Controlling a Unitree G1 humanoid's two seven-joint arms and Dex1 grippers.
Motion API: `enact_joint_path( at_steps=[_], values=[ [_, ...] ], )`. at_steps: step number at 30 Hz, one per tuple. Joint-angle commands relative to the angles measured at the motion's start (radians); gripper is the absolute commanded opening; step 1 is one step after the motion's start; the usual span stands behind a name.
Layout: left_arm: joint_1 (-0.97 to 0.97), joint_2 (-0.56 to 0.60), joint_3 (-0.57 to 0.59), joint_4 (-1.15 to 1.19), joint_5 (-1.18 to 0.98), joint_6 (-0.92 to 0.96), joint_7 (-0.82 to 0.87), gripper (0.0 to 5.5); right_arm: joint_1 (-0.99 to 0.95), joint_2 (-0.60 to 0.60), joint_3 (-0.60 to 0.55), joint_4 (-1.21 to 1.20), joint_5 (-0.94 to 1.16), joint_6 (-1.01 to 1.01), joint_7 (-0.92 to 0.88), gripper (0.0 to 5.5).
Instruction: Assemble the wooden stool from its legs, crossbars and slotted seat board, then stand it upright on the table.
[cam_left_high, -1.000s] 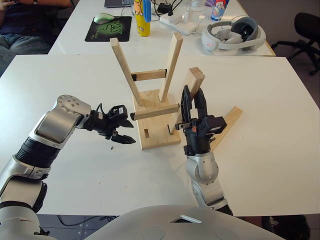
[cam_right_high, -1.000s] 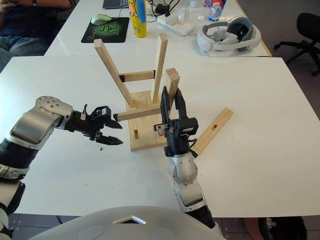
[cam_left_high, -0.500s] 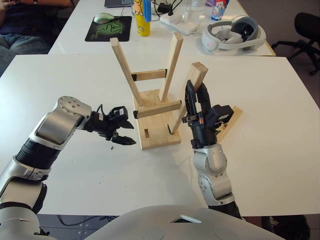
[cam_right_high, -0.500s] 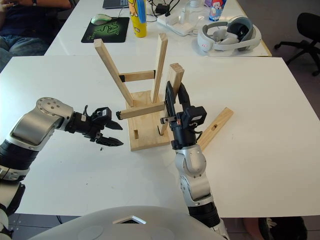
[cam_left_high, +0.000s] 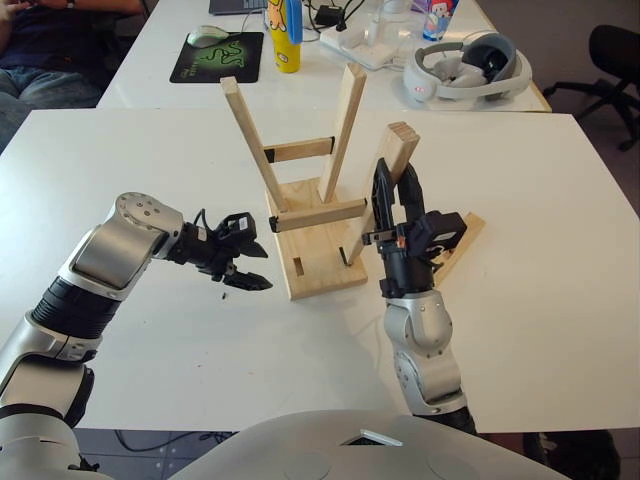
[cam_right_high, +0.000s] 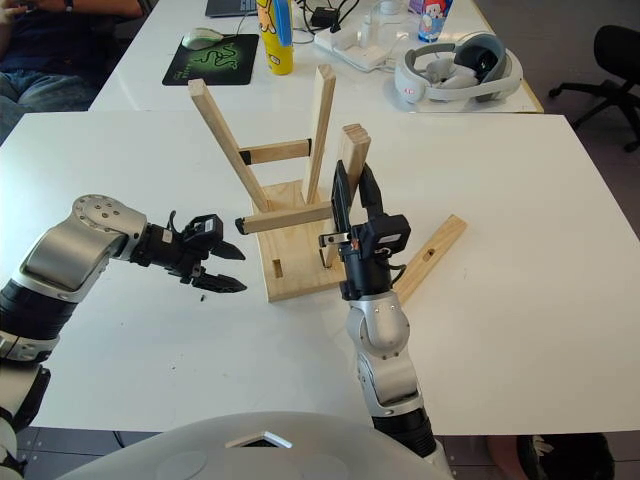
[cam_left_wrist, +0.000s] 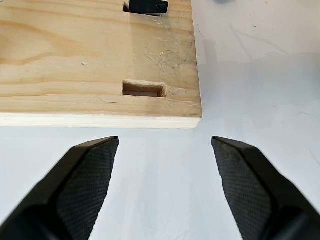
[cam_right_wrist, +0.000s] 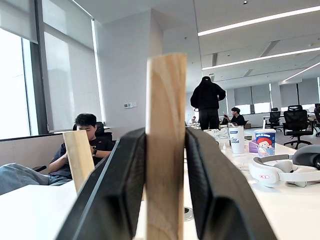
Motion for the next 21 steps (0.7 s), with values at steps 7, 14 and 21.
enact_joint_path(
  at_steps=[7, 14, 21],
  values=[
    [-0.01, 0.007, -0.002, 0.007, 0.002, -0.007, -0.015, 3.45, -0.03, 0.035, 0.0, -0.032, -0.013, 0.008, -0.006, 1.06],
    [-0.01, 0.006, -0.002, 0.007, 0.002, -0.006, -0.017, 3.45, -0.041, 0.031, -0.003, -0.041, -0.008, 0.017, -0.001, 1.06],
    [-0.023, 0.005, -0.008, 0.016, 0.006, -0.012, -0.027, 3.45, -0.029, 0.021, -0.005, 0.003, 0.016, 0.003, 0.022, 1.06]
  ],
)
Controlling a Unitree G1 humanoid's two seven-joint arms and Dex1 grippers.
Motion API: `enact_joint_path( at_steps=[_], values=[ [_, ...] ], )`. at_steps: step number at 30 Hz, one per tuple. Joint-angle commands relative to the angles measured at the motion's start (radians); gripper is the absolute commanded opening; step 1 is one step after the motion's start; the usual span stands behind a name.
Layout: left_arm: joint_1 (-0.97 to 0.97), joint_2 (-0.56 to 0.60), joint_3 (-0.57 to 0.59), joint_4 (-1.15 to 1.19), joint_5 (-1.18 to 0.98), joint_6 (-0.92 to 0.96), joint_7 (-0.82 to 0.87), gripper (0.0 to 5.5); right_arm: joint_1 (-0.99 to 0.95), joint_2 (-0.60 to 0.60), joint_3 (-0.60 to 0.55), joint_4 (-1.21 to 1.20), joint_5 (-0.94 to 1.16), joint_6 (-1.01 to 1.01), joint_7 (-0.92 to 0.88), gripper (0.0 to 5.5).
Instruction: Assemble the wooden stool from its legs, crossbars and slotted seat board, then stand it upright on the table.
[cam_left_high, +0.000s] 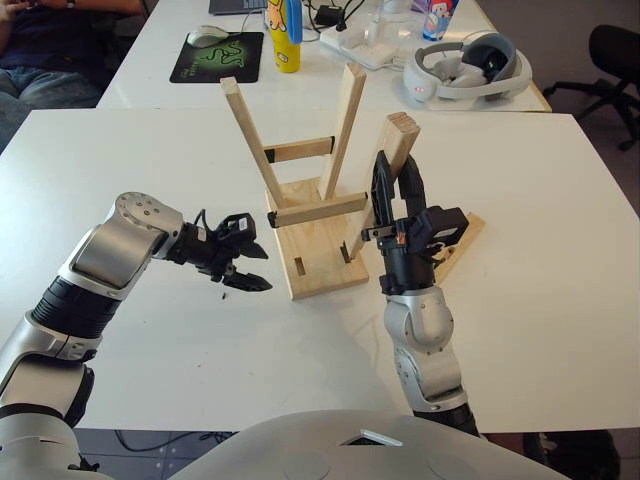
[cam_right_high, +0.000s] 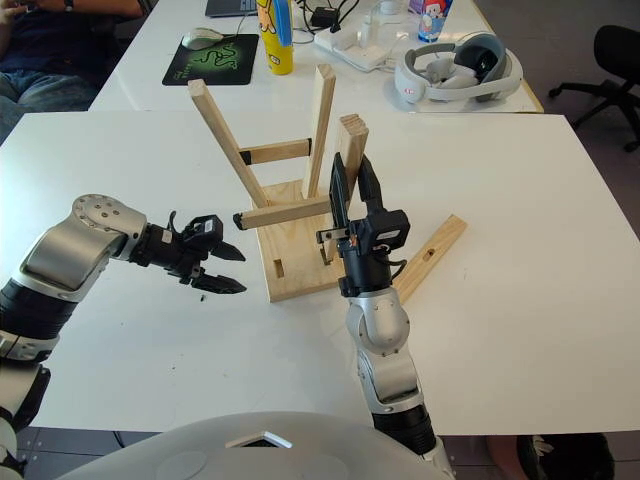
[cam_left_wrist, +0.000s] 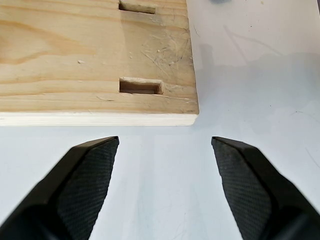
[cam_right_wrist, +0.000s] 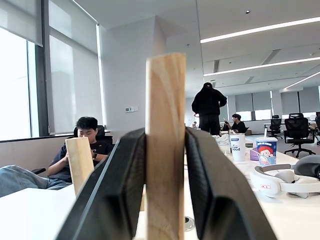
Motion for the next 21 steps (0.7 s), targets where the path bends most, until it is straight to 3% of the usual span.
enact_joint_path(
  at_steps=[1, 11, 21],
  values=[
    [-0.023, 0.005, -0.008, 0.009, 0.006, -0.006, -0.011, 3.45, -0.003, 0.02, 0.0, 0.03, 0.025, -0.017, 0.019, 1.06],
    [-0.074, 0.0, -0.038, 0.057, 0.022, -0.039, -0.056, 3.45, 0.002, 0.024, 0.003, 0.145, 0.023, -0.1, 0.04, 1.06],
    [-0.065, 0.009, -0.037, 0.052, 0.02, -0.038, -0.064, 3.45, -0.004, 0.022, 0.025, 0.048, 0.013, -0.061, 0.048, 1.06]
  ],
)
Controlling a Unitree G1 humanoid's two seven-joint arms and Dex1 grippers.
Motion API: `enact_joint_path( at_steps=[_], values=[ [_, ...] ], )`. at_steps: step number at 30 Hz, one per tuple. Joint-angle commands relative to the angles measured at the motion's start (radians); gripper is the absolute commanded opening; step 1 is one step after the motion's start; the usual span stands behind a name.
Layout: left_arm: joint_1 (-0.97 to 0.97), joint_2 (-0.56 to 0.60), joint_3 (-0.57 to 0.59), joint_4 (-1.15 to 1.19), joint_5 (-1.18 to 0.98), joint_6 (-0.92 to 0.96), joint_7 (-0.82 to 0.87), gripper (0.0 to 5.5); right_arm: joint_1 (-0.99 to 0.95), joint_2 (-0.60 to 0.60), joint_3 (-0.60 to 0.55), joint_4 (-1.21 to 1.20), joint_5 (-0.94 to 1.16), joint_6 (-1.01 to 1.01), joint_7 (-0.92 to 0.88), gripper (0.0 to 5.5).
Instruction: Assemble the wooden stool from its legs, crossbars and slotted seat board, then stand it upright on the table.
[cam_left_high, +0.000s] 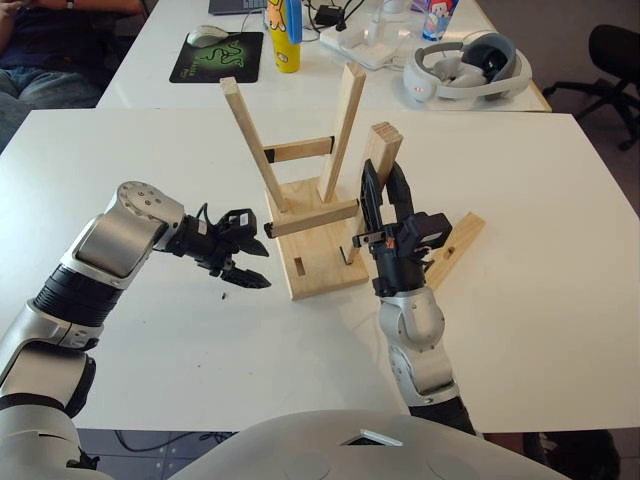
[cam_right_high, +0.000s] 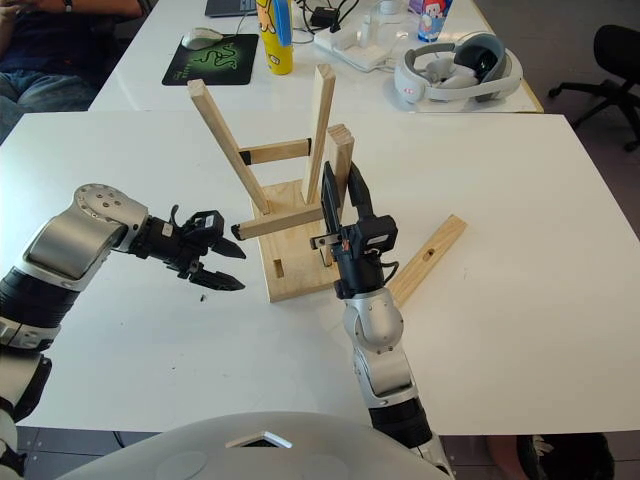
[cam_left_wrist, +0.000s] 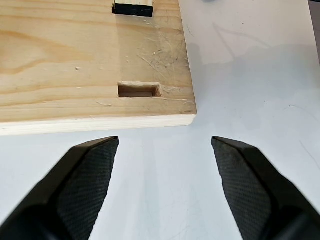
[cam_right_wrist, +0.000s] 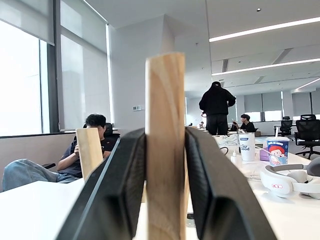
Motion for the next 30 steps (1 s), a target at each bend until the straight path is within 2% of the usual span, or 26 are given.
enact_joint_path(
  at_steps=[1, 13, 25, 30],
  values=[
    [-0.006, 0.009, -0.002, -0.009, 0.008, 0.004, -0.004, 3.45, 0.007, 0.022, 0.02, -0.041, 0.003, 0.022, 0.007, 1.06],
    [-0.008, 0.01, -0.005, -0.009, 0.009, 0.005, -0.014, 3.45, 0.007, 0.02, 0.022, -0.103, -0.018, 0.057, -0.001, 1.06],
    [-0.078, -0.002, -0.044, 0.061, 0.041, -0.044, -0.082, 3.45, 0.062, 0.014, 0.007, 0.068, -0.079, -0.134, -0.033, 1.06],
    [-0.075, -0.003, -0.042, 0.061, 0.043, -0.043, -0.088, 3.45, 0.035, 0.023, 0.0, 0.035, -0.079, -0.141, -0.034, 1.06]
  ],
)
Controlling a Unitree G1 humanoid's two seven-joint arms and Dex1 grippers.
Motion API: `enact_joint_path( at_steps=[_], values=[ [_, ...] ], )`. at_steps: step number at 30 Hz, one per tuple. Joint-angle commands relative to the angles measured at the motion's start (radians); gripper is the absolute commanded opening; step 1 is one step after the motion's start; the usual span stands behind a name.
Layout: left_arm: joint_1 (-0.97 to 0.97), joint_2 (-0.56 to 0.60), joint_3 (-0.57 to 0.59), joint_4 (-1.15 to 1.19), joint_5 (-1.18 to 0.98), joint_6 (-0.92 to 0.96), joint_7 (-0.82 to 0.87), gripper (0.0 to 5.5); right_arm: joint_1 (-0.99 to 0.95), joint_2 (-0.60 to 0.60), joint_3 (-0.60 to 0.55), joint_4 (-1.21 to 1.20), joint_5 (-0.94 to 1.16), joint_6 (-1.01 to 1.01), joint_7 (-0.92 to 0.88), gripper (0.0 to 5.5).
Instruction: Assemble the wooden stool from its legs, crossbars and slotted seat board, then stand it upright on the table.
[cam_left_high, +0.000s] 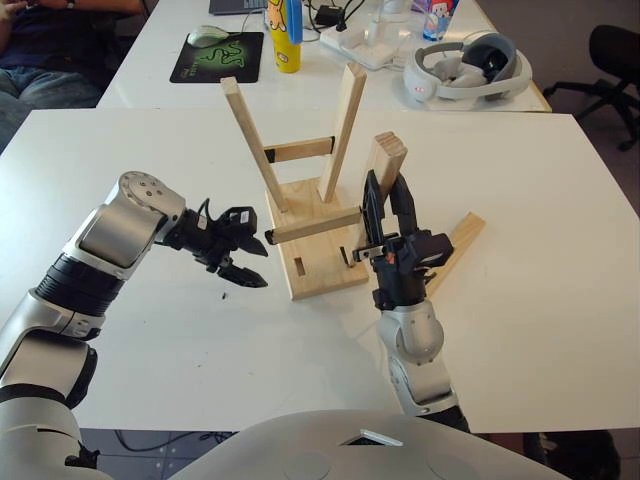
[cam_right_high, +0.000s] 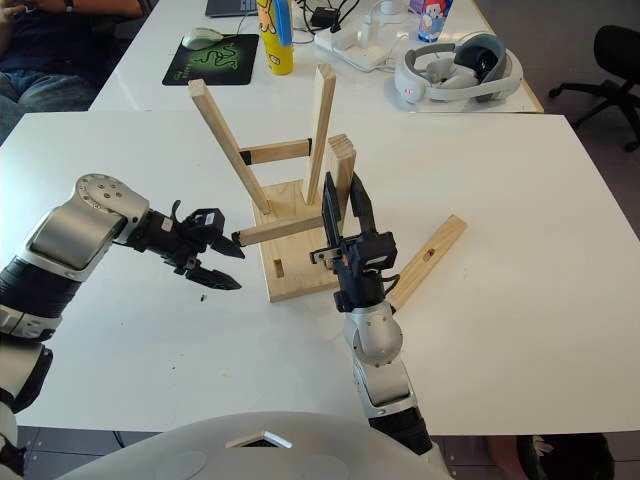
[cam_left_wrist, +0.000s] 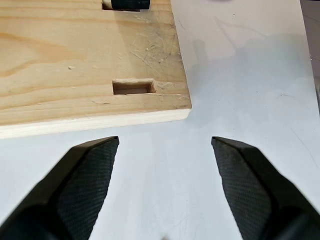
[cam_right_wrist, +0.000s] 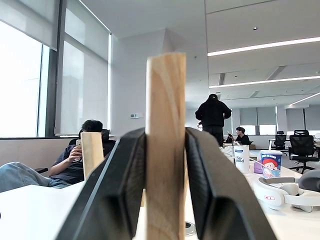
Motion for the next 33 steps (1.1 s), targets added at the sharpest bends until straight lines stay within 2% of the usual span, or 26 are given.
enact_joint_path(
  at_steps=[1, 11, 14, 17, 23, 25, 30, 33],
  values=[
    [-0.019, -0.003, -0.005, 0.003, 0.012, -0.004, -0.009, 3.45, -0.018, 0.029, -0.008, -0.022, -0.012, 0.014, -0.013, 1.06],
    [-0.053, -0.011, -0.019, 0.036, 0.034, -0.025, -0.051, 3.45, -0.043, 0.068, 0.008, -0.148, -0.052, 0.062, -0.064, 1.06],
    [-0.06, -0.018, 0.014, 0.012, 0.005, 0.021, -0.044, 3.45, -0.072, 0.076, 0.011, -0.219, -0.01, 0.119, -0.069, 1.06],
    [-0.089, -0.055, 0.108, -0.047, -0.09, 0.173, 0.008, 3.45, -0.141, 0.079, -0.034, -0.275, 0.096, 0.19, -0.077, 1.06],
    [0.018, -0.244, 0.419, -0.381, -0.372, 0.585, 0.297, 3.45, -0.45, 0.101, -0.247, -0.241, 0.52, 0.362, -0.132, 1.06],
    [0.077, -0.297, 0.48, -0.484, -0.448, 0.661, 0.372, 3.45, -0.507, 0.096, -0.293, -0.195, 0.62, 0.406, -0.134, 1.06],
    [0.166, -0.388, 0.512, -0.569, -0.479, 0.68, 0.571, 3.45, -0.584, 0.1, -0.336, -0.127, 0.744, 0.489, -0.106, 1.06],
    [0.164, -0.452, 0.508, -0.56, -0.473, 0.651, 0.673, 3.45, -0.58, 0.12, -0.312, -0.117, 0.765, 0.532, -0.089, 1.06]
  ],
)
